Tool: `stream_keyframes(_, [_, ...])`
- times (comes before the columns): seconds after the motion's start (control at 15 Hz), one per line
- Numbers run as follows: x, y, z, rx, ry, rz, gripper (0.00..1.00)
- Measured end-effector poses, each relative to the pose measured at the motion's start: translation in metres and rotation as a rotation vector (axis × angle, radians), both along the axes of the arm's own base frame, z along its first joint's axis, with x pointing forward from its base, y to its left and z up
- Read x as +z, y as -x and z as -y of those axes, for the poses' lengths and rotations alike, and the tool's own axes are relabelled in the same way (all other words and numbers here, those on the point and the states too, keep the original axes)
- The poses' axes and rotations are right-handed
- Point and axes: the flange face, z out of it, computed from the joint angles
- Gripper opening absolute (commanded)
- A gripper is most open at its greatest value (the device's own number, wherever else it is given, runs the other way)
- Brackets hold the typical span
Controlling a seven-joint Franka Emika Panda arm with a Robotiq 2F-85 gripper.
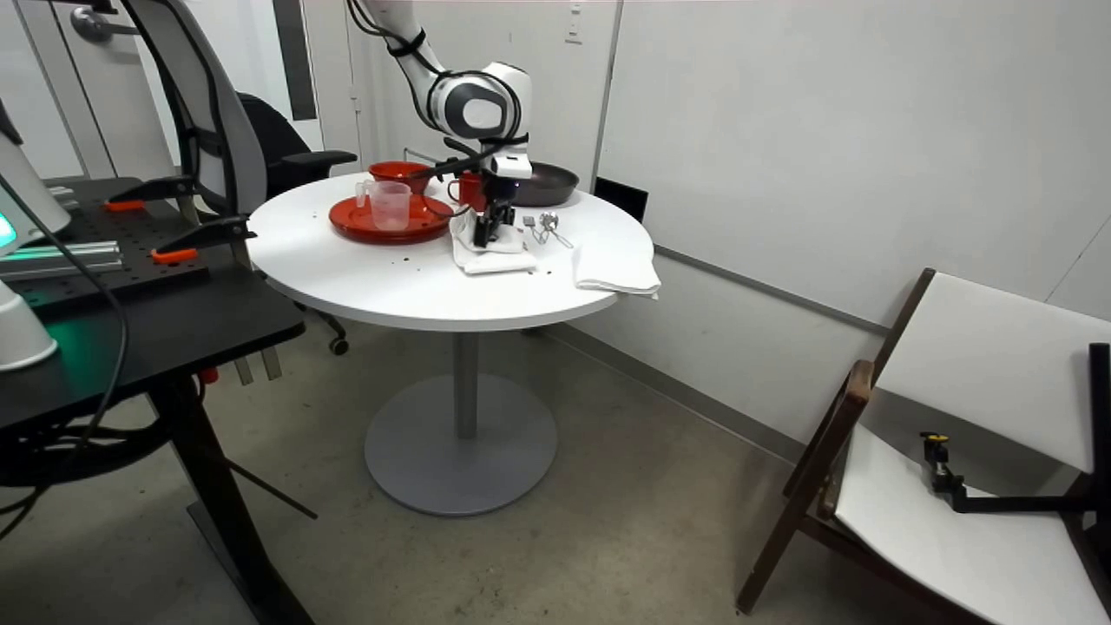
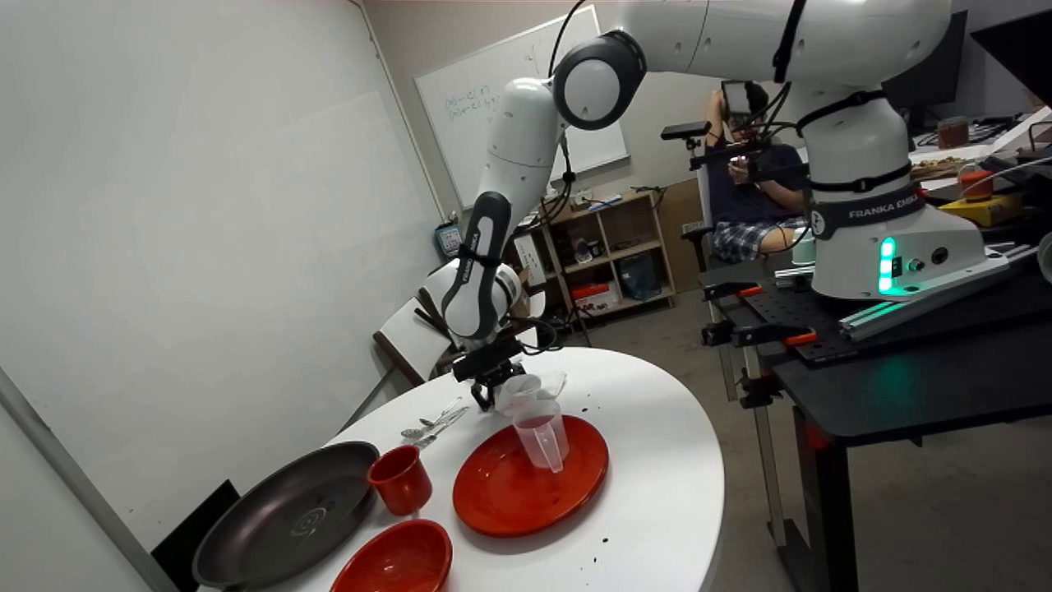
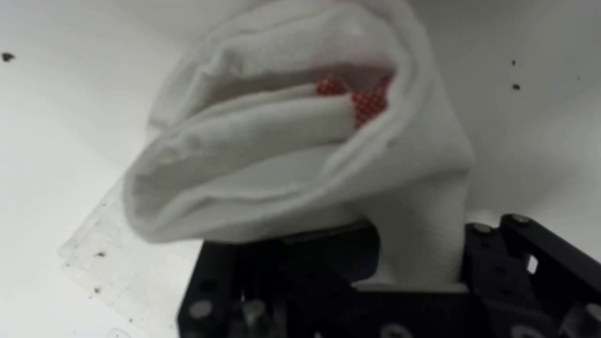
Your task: Use the towel to wipe the table
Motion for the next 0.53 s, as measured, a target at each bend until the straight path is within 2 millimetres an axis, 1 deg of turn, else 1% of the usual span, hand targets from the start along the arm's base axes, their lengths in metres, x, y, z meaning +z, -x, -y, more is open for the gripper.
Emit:
stream_keyframes(0.33, [0.001, -0.006, 0.02, -0.016, 0.039, 0.027, 0.0])
stream_keyframes(0.53, [0.001, -0.005, 0.03, -0.038, 0.056, 0.028, 0.0])
